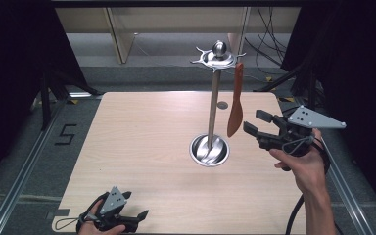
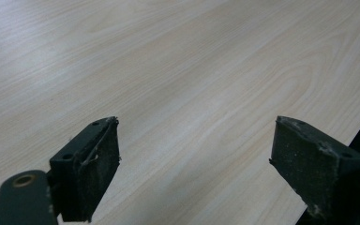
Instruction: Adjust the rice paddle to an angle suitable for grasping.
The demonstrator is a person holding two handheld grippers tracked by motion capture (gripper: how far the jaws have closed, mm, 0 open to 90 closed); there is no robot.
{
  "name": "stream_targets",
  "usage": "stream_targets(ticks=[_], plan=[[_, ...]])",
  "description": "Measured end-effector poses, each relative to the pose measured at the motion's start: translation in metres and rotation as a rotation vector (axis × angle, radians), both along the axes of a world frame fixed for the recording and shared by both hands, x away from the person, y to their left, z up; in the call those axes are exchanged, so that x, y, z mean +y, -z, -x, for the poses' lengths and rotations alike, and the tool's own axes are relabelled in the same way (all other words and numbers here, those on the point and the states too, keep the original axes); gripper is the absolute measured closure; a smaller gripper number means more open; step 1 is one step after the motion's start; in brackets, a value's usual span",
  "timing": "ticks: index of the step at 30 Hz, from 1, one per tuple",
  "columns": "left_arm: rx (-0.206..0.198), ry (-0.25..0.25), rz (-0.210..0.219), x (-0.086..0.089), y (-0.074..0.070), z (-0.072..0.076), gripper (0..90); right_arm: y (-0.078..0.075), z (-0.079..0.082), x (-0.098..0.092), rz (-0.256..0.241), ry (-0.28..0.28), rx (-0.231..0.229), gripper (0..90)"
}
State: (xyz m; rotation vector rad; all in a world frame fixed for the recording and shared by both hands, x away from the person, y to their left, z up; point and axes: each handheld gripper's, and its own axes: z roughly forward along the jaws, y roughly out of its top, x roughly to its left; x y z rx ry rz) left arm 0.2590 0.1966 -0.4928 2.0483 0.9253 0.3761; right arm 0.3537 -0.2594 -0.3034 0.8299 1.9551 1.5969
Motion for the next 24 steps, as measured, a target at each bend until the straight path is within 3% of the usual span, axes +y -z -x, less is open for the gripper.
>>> stream_targets(ticks=[3, 7, 8, 9, 10, 11, 14, 15, 21, 22, 24], plan=[[0.002, -0.002, 0.001, 0.0, 0.0, 0.0, 15.1, 0.003, 0.002, -0.002, -0.003, 0.004, 0.027, 40.2], [0.001, -0.002, 0.002, 0.0, 0.0, 0.0, 15.1, 0.006, 0.003, -0.005, -0.002, 0.006, 0.009, 39.2], [0.001, 0.0, -0.001, 0.0, 0.0, 0.0, 15.1, 0.006, 0.004, -0.005, -0.004, 0.0, 0.037, 38.7], [-0.003, -0.003, 0.004, 0.0, 0.0, 0.0, 15.1, 0.007, 0.003, -0.006, 0.016, 0.01, 0.003, 38.4], [-0.003, -0.003, 0.005, 0.0, 0.0, 0.0, 15.1, 0.008, 0.005, -0.005, 0.007, 0.01, 0.026, 38.1], [0.012, -0.02, 0.008, 0.0, 0.0, 0.001, 15.1, 0.009, 0.004, -0.005, 0.019, 0.009, 0.006, 37.8], [0.013, -0.015, 0.018, -0.001, 0.001, 0.0, 15.1, 0.013, 0.006, -0.004, 0.013, 0.017, 0.05, 37.1], [0.01, -0.012, 0.007, 0.0, 0.001, 0.0, 15.1, 0.015, 0.005, -0.005, 0.021, 0.017, 0.028, 36.8], [-0.003, 0.006, -0.007, 0.001, 0.0, -0.001, 15.1, 0.026, 0.004, -0.009, 0.041, 0.03, 0.07, 36.2], [-0.002, 0.005, -0.005, 0.001, 0.0, -0.001, 15.1, 0.028, 0.003, -0.011, 0.052, 0.033, 0.05, 36.1], [0.003, 0.001, -0.003, 0.001, -0.001, -0.001, 15.1, 0.031, 0.005, -0.011, 0.04, 0.029, 0.094, 36.0]])
